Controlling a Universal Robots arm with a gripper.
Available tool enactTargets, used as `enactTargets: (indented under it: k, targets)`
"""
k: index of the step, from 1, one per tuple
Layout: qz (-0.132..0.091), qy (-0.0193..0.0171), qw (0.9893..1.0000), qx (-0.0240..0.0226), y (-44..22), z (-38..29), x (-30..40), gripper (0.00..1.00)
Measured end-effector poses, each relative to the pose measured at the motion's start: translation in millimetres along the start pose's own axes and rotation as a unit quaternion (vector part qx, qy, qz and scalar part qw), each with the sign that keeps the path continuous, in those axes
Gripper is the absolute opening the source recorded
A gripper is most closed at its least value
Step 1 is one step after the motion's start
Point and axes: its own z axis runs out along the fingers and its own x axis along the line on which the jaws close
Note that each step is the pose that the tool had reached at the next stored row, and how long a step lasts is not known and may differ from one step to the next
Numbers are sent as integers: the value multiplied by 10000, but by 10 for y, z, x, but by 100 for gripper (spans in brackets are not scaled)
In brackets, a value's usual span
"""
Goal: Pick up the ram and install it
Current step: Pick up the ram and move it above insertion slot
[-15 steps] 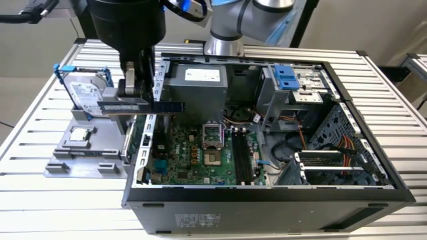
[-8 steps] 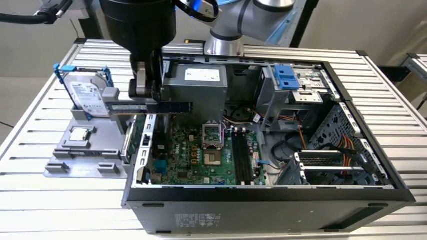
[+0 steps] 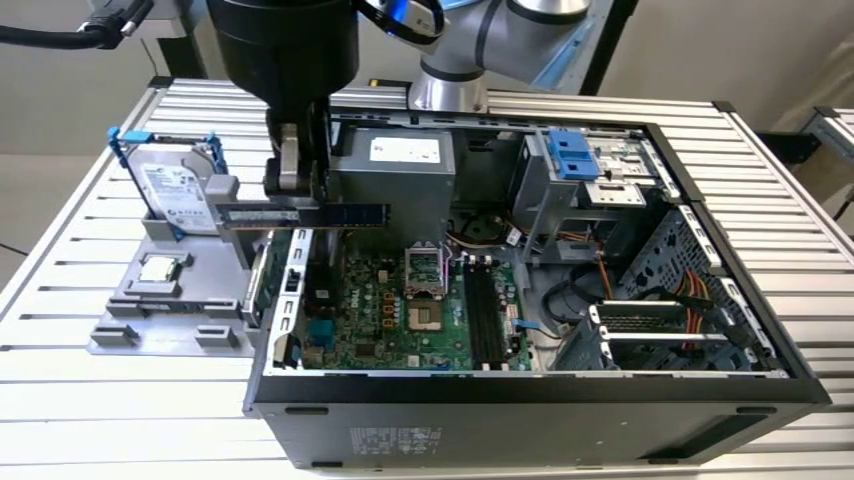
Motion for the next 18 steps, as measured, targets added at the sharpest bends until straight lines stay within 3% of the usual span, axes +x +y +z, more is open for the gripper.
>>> enactTargets:
  k: [18]
  targets:
    - [-34, 0, 10000, 9, -116, -2, 2, 0]
